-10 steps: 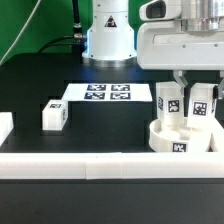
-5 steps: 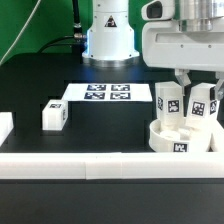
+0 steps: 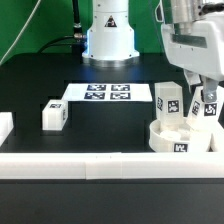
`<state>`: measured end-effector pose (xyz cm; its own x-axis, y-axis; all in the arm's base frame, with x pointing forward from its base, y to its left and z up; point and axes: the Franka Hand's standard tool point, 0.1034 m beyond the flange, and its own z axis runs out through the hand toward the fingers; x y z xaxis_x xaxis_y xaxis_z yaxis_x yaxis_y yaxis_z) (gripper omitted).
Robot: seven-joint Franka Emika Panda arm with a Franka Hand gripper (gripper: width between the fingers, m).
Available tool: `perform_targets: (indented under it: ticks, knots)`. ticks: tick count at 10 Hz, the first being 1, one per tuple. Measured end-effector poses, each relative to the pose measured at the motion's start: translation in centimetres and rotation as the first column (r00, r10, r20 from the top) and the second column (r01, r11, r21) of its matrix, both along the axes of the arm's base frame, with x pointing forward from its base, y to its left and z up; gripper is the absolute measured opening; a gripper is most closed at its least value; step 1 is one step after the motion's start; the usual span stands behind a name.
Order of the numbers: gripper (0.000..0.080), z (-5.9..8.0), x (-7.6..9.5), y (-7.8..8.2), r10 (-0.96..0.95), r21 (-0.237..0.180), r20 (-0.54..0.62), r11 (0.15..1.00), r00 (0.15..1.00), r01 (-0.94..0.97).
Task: Assemble stool
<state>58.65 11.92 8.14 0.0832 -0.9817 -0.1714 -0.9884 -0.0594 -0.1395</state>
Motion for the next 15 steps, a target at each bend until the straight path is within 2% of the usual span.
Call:
perform_targets:
  ticks: [4,6,7,9,12,13,14,15]
  knots:
    - [0.0337,-0.03,0.01,0.12,-0.21,0.026,-0.041,0.977,0.977,0.211]
    - [0.0337,-0.08,-0.02,0.1,-0.337,0.044,-0.07,0.939,0.939,0.34]
    - [0.0337,-0.1,0.0,-0.16,-0.468,0.077,-0.05,0.879,0.882,0.471]
    - [0.0337,-0.17,-0.21,0.58,-0.644,0.097,-0.082,0.754,0.761,0.649]
    - [0.0337,-0.18,-0.34,0.58,-0.669,0.11,-0.093,0.729,0.738,0.675]
    - [0.0419,-0.2,-0.36,0.63,-0.654,0.109,-0.087,0.744,0.752,0.66]
    - [0.0552,-0.14,-0.36,0.62,-0.649,0.109,-0.087,0.748,0.756,0.655]
    - [0.0552,0.41,-0.31,0.5,-0.617,0.111,-0.084,0.774,0.782,0.623]
